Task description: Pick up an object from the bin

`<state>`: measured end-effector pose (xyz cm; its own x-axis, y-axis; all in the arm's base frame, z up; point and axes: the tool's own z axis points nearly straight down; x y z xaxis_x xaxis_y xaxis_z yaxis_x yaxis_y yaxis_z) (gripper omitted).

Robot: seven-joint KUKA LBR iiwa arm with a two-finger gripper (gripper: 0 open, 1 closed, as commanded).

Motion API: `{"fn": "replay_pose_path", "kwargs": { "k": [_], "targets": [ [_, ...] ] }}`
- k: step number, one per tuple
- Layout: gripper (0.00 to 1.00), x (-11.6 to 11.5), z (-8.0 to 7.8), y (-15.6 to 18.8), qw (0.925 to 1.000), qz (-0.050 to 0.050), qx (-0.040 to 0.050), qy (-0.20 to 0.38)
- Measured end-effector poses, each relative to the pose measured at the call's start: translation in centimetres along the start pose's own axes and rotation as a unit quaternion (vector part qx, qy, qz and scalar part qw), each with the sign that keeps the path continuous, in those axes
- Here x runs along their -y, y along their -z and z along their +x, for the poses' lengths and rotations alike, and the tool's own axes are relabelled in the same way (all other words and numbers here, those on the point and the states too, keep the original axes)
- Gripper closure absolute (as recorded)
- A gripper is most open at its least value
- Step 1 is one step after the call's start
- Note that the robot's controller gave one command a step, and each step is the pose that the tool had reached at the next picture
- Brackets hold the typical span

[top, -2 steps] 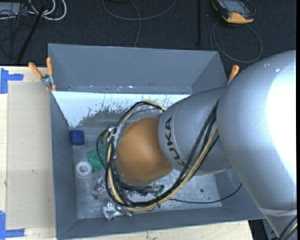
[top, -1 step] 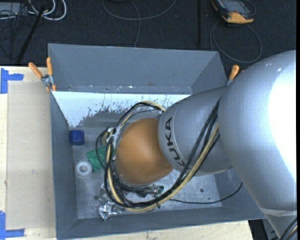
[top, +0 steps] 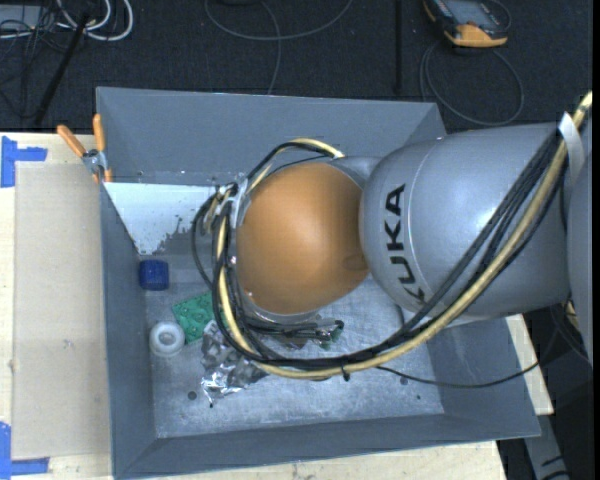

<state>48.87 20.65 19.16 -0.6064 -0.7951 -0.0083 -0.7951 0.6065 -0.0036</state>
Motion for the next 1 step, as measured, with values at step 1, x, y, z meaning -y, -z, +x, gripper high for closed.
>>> {"fn": "replay_pose_path", "kwargs": {
  "k": [1],
  "targets": [
    [1.00,-3.00,-2.33,1.36,1.0000,-0.002,-0.0026,0.006]
  ]
}}
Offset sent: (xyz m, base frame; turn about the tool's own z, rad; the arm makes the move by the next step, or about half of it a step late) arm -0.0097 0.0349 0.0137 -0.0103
